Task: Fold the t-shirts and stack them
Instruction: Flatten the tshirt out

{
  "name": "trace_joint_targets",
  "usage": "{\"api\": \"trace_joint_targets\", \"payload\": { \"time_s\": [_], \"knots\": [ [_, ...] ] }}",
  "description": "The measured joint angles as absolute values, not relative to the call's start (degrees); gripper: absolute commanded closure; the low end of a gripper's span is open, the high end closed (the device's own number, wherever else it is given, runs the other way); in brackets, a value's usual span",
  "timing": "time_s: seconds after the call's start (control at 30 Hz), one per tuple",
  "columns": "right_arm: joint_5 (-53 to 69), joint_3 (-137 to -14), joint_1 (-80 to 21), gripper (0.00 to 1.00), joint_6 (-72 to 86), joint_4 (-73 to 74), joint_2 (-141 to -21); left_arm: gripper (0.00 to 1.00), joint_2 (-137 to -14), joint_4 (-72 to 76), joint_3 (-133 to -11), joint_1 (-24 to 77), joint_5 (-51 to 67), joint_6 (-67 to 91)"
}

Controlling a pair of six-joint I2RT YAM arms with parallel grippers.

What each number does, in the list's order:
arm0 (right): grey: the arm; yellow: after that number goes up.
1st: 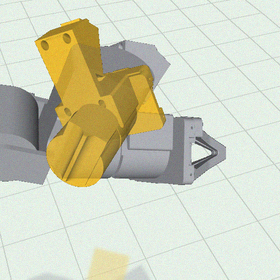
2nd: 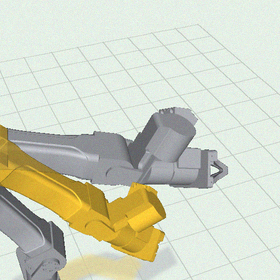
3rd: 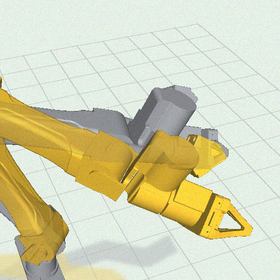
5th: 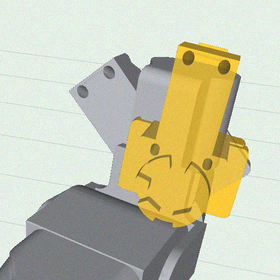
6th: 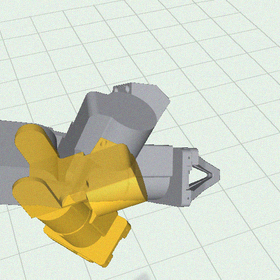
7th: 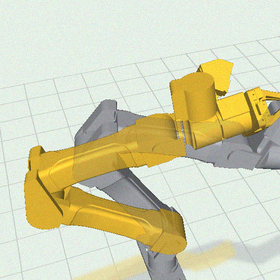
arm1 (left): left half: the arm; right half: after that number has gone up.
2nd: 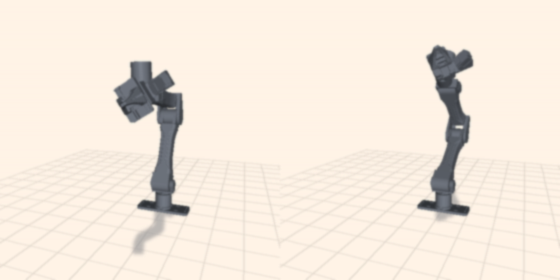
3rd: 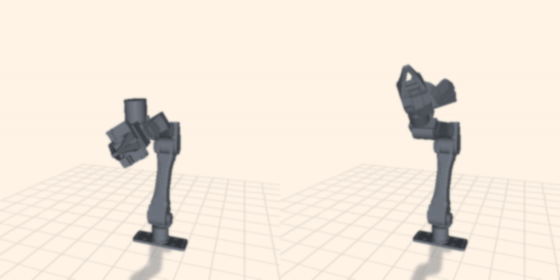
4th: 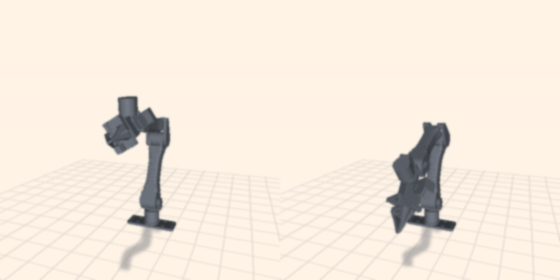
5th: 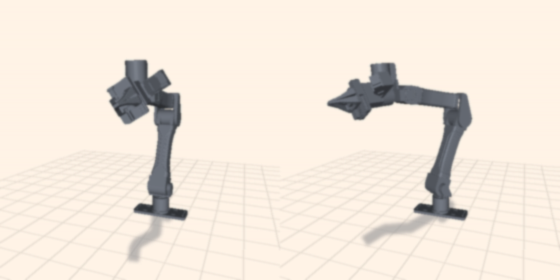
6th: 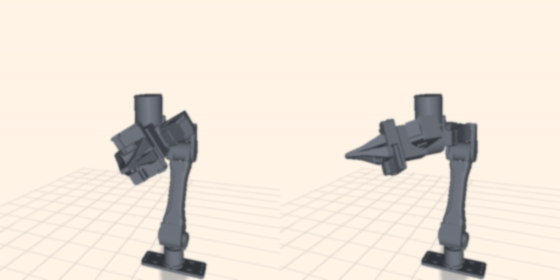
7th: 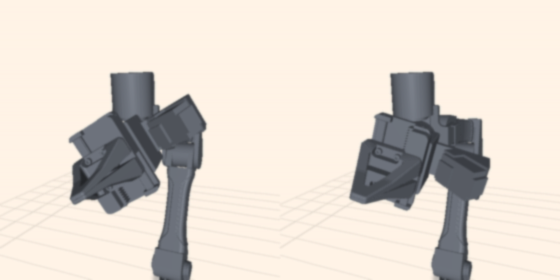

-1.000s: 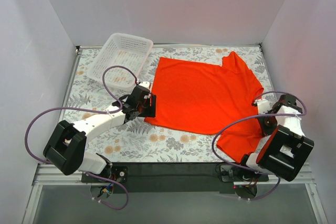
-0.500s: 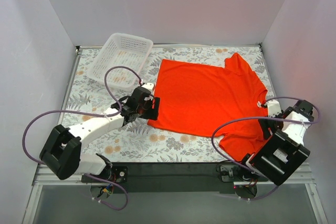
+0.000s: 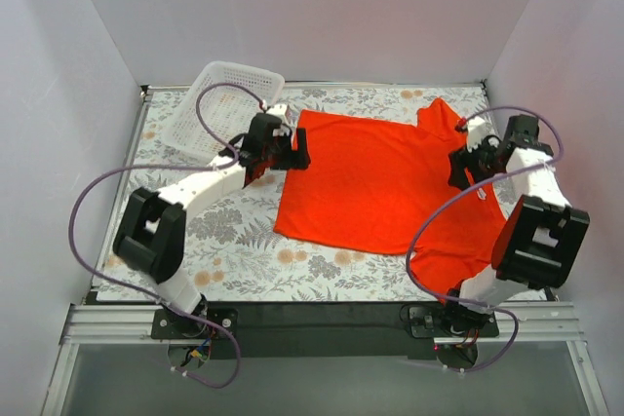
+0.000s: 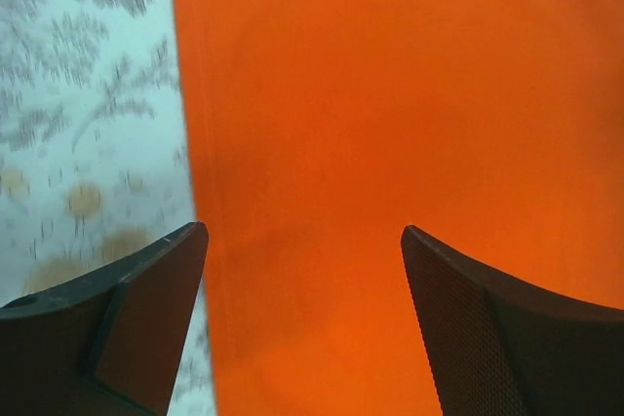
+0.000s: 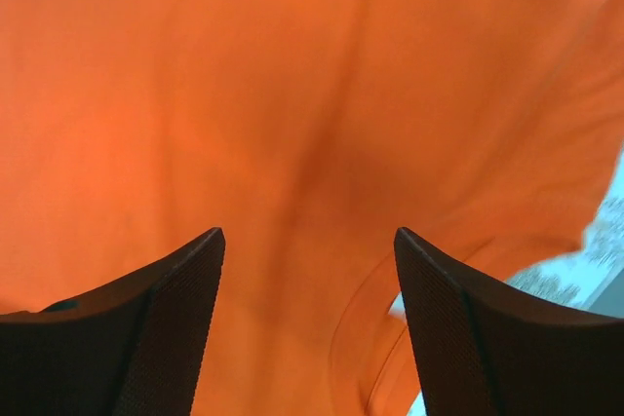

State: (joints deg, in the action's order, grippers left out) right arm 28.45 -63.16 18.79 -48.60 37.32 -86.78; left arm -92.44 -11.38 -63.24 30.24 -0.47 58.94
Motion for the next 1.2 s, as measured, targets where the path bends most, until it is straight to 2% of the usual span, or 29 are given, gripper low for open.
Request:
{"api": "trace_joint_targets", "payload": {
  "time_s": [0.13, 0.33, 0.5, 0.73, 1.2],
  "knots": [
    [28.3, -78.0, 15.5, 0.43, -34.8, 31.9, -100.3, 0.32, -106.4, -9.7, -77.8, 25.3, 2.9, 62.0],
    [28.3, -102.3, 15.2, 0.45, -21.6, 25.7, -120.0, 0.45, -128.7, -7.8, -102.1, 21.0, 5.7, 65.0],
    [28.2, -109.8, 15.2, 0.49, -15.9, 25.3, -127.6, 0.46, -144.2, -8.4, -119.3, 20.1, 5.1, 65.7],
    [27.9, -113.7, 15.2, 0.5, -12.4, 24.5, -131.9, 0.48, -150.6, -5.4, -125.0, 20.0, 2.7, 66.2],
    [26.9, -113.8, 15.2, 0.49, -10.6, 22.4, -132.4, 0.67, -151.7, -5.7, -126.0, 19.6, 2.7, 65.6]
  ]
}}
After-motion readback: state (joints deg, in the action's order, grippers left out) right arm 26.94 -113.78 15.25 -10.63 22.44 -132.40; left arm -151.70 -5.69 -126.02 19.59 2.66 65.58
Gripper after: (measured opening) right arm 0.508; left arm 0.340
